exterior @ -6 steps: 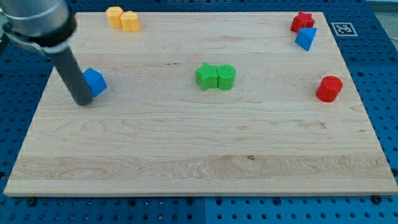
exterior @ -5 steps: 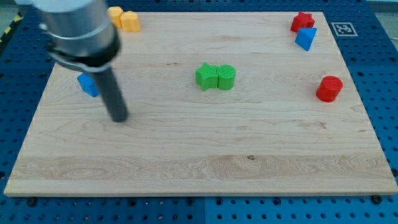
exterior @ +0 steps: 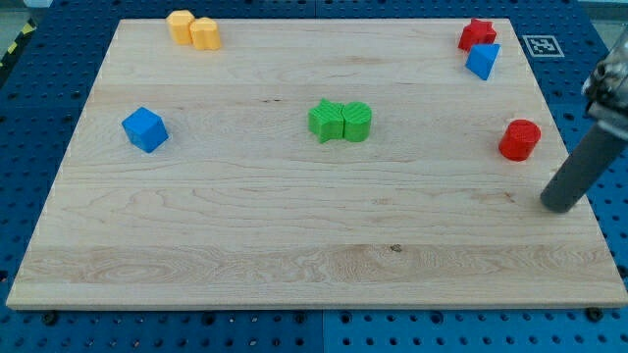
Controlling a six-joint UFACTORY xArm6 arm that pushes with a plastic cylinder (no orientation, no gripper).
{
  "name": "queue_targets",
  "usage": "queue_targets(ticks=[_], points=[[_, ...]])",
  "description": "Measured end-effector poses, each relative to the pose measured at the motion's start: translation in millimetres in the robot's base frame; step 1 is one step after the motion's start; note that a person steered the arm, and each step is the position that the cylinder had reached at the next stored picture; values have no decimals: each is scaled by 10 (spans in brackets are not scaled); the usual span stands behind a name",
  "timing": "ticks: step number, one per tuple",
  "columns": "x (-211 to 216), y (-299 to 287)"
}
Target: Push the blue triangle above the blue cube
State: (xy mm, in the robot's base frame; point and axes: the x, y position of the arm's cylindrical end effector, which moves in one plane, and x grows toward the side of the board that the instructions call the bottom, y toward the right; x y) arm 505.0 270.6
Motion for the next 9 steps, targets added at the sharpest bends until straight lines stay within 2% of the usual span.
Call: queue_targets(ticks=[1,3,5,8,9], points=[[-614,250],[-1874,279],[-2098,169],[-2177,-379],[-2177,-755]])
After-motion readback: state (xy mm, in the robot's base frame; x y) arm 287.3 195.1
